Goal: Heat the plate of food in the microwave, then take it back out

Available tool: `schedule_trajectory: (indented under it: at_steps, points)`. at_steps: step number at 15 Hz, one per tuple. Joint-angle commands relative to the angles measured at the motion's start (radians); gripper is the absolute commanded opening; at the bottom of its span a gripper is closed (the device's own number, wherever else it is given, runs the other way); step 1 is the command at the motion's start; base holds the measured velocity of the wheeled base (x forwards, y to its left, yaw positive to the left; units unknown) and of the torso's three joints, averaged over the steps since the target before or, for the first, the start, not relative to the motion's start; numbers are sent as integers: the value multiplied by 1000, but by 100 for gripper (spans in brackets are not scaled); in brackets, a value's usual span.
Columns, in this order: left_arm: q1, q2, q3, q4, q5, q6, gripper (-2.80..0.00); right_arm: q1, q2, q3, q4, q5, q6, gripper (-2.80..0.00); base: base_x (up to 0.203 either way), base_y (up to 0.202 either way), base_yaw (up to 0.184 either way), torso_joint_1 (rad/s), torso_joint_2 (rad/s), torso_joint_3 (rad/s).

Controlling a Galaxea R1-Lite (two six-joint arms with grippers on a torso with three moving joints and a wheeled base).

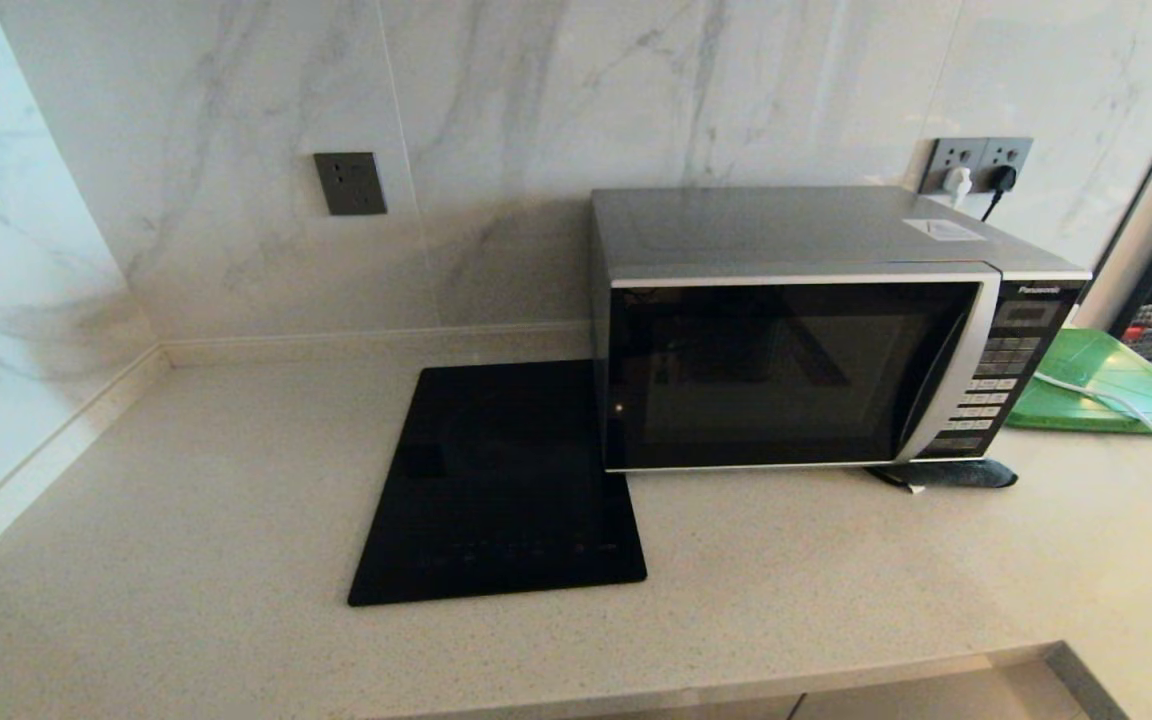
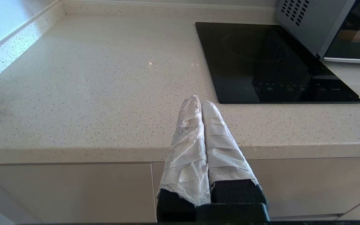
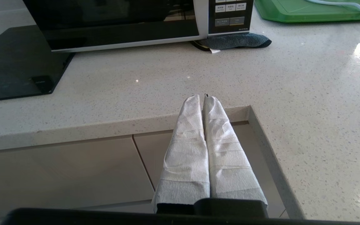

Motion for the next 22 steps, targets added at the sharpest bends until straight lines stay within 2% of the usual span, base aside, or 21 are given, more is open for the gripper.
schedule_trajectory:
  at_steps: [1,22]
  points:
    - [0,2,0,-1,1,-1,-280,1,0,2,0,0,1,-280,0,0,0,0,0,0]
    - [0,2,0,-1,1,-1,-280,1,1,2,0,0,1,-280,0,0,0,0,0,0]
